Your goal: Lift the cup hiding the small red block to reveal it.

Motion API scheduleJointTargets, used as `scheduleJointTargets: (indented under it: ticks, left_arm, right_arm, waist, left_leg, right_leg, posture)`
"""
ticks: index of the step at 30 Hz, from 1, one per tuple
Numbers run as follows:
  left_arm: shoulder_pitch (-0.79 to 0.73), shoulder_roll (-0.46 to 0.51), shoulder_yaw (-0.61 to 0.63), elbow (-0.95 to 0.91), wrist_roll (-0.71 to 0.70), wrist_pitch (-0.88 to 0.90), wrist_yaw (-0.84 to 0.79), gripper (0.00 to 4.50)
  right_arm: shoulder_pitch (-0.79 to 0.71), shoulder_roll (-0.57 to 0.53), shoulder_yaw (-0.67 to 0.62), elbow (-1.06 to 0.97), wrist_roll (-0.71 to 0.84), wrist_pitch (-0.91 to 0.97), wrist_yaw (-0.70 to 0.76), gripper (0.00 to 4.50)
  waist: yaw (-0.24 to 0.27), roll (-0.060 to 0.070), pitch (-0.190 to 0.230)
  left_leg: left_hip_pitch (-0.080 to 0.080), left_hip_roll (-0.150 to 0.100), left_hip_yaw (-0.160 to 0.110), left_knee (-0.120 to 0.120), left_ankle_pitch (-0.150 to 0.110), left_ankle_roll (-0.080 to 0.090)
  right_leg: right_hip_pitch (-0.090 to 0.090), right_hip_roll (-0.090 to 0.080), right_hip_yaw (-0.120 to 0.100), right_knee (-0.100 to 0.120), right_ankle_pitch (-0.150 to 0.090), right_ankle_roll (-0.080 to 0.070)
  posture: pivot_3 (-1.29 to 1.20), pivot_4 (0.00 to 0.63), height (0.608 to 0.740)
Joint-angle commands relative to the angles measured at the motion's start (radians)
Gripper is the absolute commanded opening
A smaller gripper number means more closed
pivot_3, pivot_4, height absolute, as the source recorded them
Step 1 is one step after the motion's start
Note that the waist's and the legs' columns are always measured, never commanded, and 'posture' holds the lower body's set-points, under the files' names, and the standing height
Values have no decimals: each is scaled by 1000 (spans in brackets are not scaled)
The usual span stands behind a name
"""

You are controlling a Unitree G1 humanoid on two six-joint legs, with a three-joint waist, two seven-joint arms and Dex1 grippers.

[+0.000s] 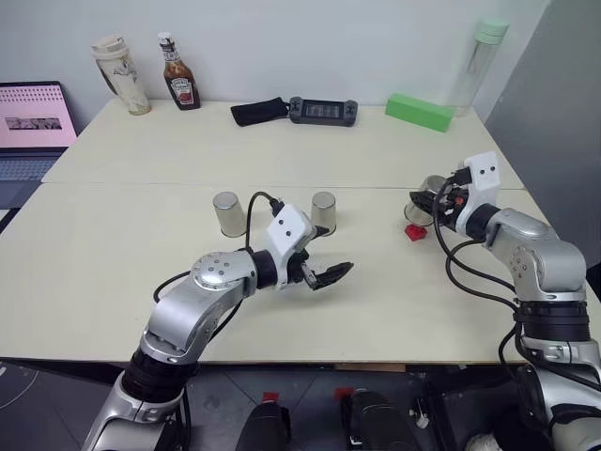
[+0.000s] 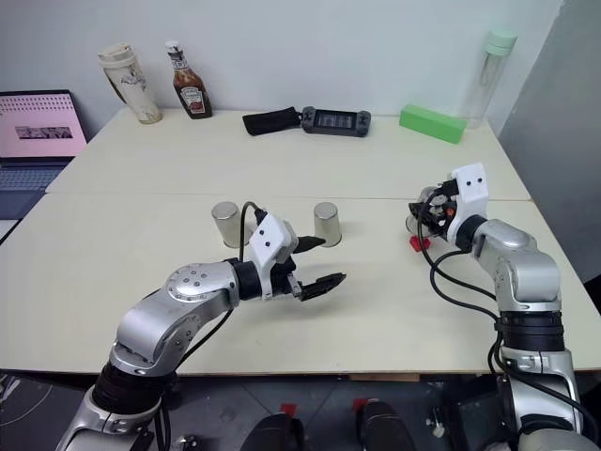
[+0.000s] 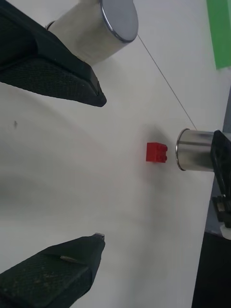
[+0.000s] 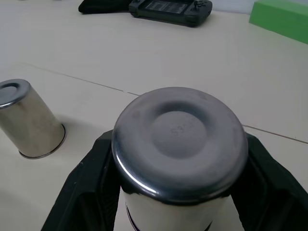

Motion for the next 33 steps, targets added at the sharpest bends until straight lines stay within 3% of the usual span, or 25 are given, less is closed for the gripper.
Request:
scheduleJointTargets:
  ticks: [1, 10, 28, 30, 33]
  left_arm:
    - [-9, -1, 3, -19, 13, -29, -8, 4500]
    - [16, 2, 8, -29, 12, -32, -20, 4500]
    - [-14, 1, -4, -1, 28, -45, -51, 4500]
    - [-13, 0, -1, -3, 28, -44, -48, 4500]
    - [-14, -2, -2, -4, 28, -44, -48, 4500]
  right_arm:
    - [10, -12, -16, -48, 1, 5, -9, 2647]
    - [203, -15, -106, -279, 81, 103, -28, 2647]
    - [298, 3, -84, -204, 33, 5, -54, 2647]
    - [299, -2, -81, -199, 29, 1, -55, 3348]
    - [297, -9, -80, -206, 32, 1, -45, 4022]
  waist:
    - [0, 0, 0]
    - [3, 0, 0]
    - [0, 0, 0]
    - [0, 0, 0]
    - [0, 0, 0]
  left_leg:
    - [0, 0, 0, 0, 0, 0]
    - [-4, 0, -2, 0, 0, 0]
    - [0, 0, -1, 0, 0, 0]
    - [0, 0, 0, 0, 0, 0]
    - [0, 0, 0, 0, 0, 0]
  right_leg:
    - [0, 0, 0, 0, 0, 0]
    - [-2, 0, 0, -1, 0, 0]
    - [0, 0, 0, -1, 0, 0]
    - [0, 0, 0, -1, 0, 0]
    - [0, 0, 0, -1, 0, 0]
  posture:
    - [0, 150, 740]
    - [0, 150, 740]
    - [0, 150, 740]
    - [0, 150, 740]
    - [0, 150, 740]
